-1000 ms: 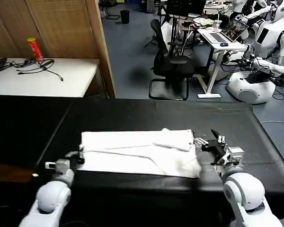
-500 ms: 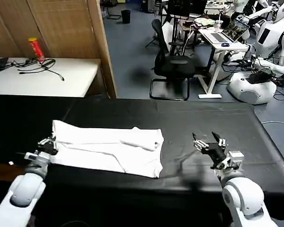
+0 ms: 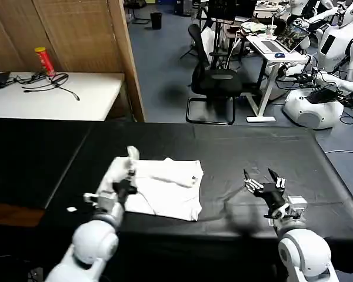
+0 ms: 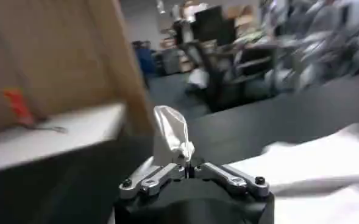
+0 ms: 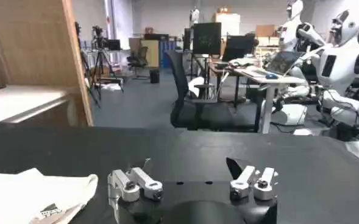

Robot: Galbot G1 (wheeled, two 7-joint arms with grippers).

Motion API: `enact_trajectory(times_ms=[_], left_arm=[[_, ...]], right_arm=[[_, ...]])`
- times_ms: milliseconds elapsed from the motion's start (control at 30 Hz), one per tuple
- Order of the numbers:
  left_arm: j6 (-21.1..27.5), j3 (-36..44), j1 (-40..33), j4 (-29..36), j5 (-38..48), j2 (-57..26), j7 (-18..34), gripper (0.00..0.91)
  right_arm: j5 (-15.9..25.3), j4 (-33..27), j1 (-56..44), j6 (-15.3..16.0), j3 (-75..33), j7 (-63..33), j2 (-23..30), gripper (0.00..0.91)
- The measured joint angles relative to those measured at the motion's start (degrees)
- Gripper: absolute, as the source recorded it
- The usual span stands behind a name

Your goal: Fold and organize the clothes.

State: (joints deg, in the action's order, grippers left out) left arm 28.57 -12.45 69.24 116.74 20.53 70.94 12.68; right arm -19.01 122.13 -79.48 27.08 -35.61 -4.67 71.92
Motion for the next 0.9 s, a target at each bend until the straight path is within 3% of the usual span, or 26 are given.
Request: enact_trajectory(times_ms=[200, 600, 633, 900], left_arm=[[0.66, 5.99, -2.55, -0.99, 3.98, 5.04, 1.44, 0.000], [-2.55, 8.59, -4.42, -7.13, 0.30, 10.45, -0.33, 0.000], [-2.62, 8.70, -4.28, -7.48, 0.01, 10.68, -0.56, 0.878], [-6.01, 9.20, -3.63, -10.11, -1.79, 12.97, -4.05, 0.878]], right_arm=[[0.44, -0.63, -0.23, -0.16, 0.15, 0.17, 0.28, 0.878], [1.30, -1.58, 0.19, -0.41, 1.97, 0.36, 0.46, 0.878], [1.30, -1.61, 0.29, -0.41, 2.16, 0.38, 0.42, 0.878], [-1.95, -1.81, 1.50, -0.26, 4.18, 1.89, -1.07, 0.878]])
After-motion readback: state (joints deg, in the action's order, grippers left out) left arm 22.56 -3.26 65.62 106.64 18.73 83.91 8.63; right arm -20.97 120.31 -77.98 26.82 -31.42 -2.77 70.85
